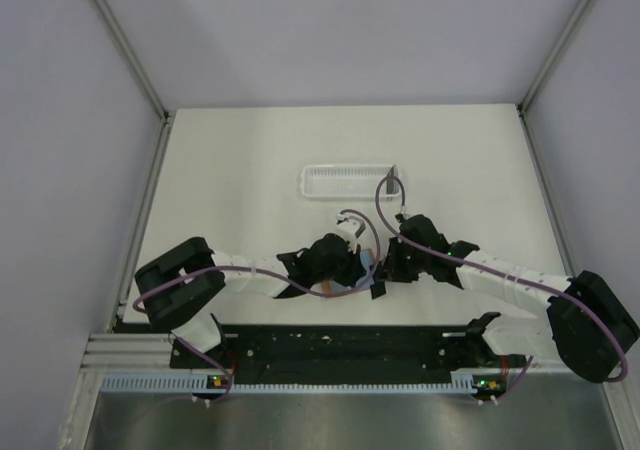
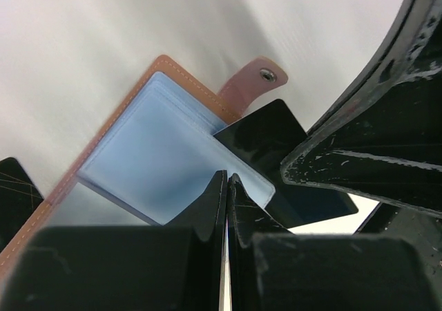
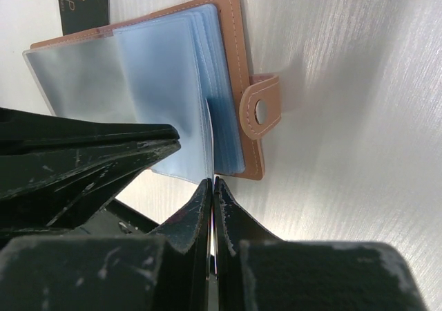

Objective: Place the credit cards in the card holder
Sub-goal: Open the card holder at the center of the board.

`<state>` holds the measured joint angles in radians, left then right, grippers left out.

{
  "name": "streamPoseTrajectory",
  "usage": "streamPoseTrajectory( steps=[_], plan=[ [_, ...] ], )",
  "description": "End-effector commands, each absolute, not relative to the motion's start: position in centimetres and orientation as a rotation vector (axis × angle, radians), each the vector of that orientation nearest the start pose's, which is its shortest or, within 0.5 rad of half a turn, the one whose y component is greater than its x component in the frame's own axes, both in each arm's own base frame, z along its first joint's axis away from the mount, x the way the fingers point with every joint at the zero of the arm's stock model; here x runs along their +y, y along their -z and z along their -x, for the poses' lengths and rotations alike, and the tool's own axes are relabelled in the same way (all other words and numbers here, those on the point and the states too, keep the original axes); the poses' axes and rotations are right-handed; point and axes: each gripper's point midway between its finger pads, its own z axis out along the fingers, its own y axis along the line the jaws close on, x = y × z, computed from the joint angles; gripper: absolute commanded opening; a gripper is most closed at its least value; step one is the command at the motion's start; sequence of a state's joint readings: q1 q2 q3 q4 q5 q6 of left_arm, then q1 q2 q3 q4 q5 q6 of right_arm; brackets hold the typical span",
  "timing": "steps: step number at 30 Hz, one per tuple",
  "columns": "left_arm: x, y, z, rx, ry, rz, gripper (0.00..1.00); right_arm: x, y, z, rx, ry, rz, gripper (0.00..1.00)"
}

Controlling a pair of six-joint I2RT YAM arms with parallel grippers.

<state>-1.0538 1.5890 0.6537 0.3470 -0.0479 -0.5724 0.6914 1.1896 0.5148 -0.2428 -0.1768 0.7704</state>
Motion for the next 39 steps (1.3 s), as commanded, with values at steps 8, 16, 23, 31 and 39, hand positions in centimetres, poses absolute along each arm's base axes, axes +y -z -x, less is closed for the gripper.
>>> streamPoseTrajectory(
  steps=[8, 16, 23, 31, 39],
  plan=[
    [-35.3, -2.4, -19.0, 2.282, 0.787, -0.502, 0.00, 21.5, -3.1, -17.2, 2.682, -0.732, -0.022, 0.00],
    [-31.7, -0.1, -17.7, 2.381, 0.694, -0.420, 0.00, 21.4, -3.0, -17.2, 2.685, -0.723, -0.023, 0.00],
    [-29.5, 0.0, -17.0, 2.394, 0.661, -0.381, 0.00, 21.2, -2.9, -17.3, 2.686, -0.711, -0.031, 0.00],
    [-28.4, 0.6, -16.4, 2.407, 0.641, -0.378, 0.00, 21.4, -3.7, -17.6, 2.659, -0.725, -0.025, 0.00],
    [-28.6, 0.6, -16.5, 2.407, 0.643, -0.383, 0.00, 22.5, -8.3, -18.2, 2.502, -0.866, 0.029, 0.00]
  ],
)
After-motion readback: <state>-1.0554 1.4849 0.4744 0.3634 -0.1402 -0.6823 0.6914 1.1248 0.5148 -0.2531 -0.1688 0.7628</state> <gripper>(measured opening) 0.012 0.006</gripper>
